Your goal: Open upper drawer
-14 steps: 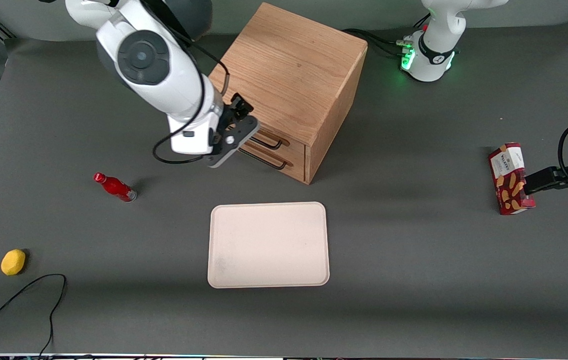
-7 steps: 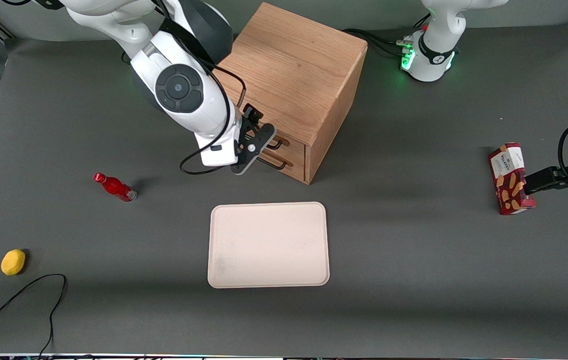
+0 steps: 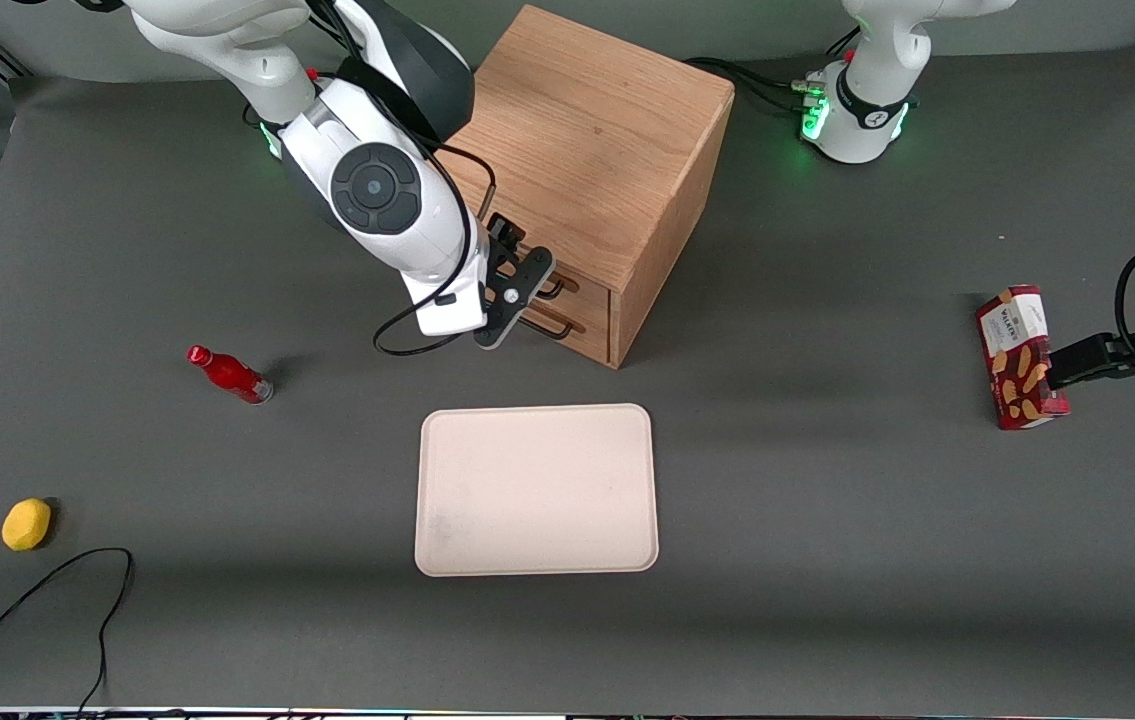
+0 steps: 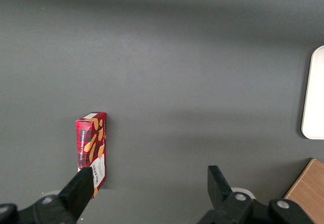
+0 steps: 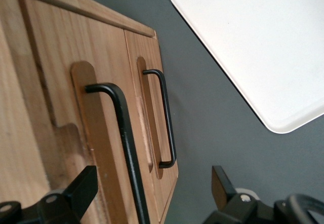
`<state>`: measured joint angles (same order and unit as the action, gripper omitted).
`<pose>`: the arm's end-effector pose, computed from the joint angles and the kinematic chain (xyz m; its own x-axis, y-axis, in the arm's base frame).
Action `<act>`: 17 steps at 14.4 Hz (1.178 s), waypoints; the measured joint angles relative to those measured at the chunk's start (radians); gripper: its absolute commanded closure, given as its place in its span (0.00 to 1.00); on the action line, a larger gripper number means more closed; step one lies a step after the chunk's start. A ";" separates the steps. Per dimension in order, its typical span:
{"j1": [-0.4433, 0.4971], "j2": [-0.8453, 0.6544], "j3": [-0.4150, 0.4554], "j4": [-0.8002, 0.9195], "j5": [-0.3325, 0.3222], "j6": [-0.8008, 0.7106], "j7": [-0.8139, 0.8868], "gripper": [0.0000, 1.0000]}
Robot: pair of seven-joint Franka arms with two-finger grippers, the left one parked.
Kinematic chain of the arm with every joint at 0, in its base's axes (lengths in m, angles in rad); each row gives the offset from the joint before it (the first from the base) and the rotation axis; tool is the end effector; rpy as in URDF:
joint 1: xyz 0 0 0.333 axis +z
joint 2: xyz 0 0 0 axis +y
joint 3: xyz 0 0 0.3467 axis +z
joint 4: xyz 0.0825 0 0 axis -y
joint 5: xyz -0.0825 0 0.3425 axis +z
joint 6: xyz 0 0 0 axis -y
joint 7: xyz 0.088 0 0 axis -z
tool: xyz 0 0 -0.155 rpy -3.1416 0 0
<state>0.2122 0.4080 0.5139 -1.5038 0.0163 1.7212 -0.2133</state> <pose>0.4873 0.3776 0.4409 0.5992 0.7953 -0.0922 0.7630 -0.6021 -0.2352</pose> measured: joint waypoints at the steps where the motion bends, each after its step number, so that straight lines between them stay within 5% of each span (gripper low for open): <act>1: -0.001 -0.002 -0.004 -0.010 0.000 0.006 -0.011 0.00; 17: -0.005 -0.013 -0.019 -0.141 -0.022 0.166 -0.053 0.00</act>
<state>0.2071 0.3954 0.4950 -1.6445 -0.0055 1.8873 -0.2661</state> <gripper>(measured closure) 0.000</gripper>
